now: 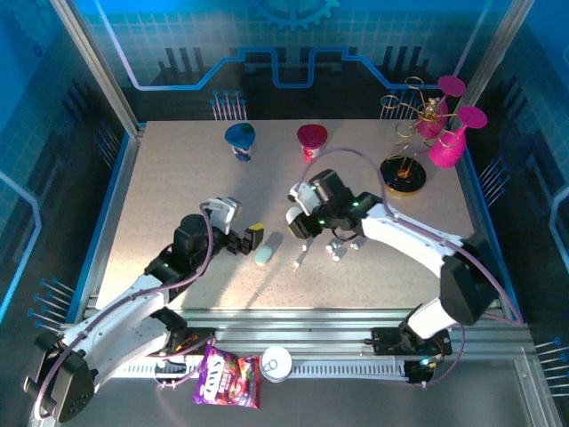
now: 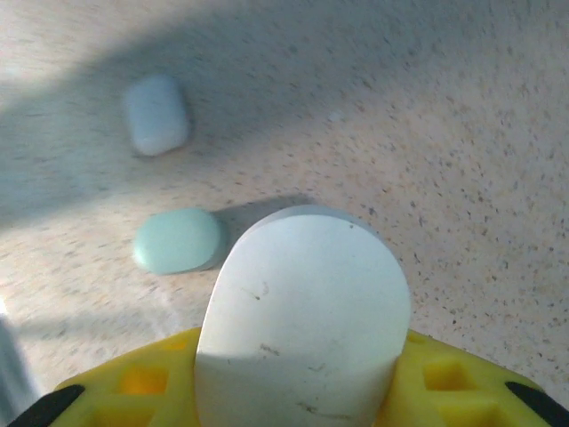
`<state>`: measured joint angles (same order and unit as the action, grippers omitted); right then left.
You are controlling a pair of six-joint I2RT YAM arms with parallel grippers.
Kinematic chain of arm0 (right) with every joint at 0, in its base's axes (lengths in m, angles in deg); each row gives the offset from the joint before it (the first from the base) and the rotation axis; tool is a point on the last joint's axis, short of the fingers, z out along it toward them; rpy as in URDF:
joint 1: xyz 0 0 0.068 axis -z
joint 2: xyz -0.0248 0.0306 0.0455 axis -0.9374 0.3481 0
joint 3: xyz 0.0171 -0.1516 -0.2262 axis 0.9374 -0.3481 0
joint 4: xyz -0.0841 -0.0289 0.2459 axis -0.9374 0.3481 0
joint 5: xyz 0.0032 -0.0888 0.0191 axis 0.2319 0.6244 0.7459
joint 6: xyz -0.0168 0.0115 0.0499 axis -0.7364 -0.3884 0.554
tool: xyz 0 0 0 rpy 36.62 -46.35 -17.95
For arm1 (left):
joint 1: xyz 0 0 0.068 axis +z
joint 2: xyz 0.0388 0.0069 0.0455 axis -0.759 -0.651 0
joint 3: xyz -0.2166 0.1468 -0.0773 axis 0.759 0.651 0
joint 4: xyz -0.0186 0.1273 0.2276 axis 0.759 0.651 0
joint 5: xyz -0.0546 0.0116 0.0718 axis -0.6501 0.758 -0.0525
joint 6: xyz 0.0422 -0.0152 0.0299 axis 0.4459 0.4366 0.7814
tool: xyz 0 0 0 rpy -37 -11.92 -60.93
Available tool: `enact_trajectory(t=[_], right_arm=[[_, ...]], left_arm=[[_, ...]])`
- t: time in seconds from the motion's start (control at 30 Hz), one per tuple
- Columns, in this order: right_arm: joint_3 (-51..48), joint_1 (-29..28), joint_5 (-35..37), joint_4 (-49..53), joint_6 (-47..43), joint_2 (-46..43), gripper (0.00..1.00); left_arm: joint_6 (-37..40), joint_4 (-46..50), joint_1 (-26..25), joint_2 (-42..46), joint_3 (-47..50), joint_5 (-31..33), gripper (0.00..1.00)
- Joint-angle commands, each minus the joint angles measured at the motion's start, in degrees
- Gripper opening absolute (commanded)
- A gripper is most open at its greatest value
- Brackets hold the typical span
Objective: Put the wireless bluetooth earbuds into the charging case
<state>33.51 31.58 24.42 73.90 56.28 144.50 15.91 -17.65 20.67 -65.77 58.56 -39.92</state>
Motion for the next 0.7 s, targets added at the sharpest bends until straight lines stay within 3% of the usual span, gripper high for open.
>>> enact_trajectory(t=[0.0,0.27,0.43,0.67], right_arm=[[0.1,3.5,-15.0,5.3,-9.2,-4.6,0.37],[8.2,5.9,-29.9,24.9,-23.1,-10.1,0.33],[12.2,5.2,-34.7,29.9,-26.6,-11.0,0.30],[17.9,2.6,-33.1,37.5,-31.4,-8.1,0.30]], left_arm=[[5.0,2.7,0.1,-0.2,-4.8,-19.6,0.99],[3.9,7.1,0.1,-4.4,-13.6,-39.1,0.99],[3.3,8.3,0.1,-8.0,-16.9,-48.6,0.97],[3.5,5.3,0.1,-11.5,-20.3,-54.3,0.76]])
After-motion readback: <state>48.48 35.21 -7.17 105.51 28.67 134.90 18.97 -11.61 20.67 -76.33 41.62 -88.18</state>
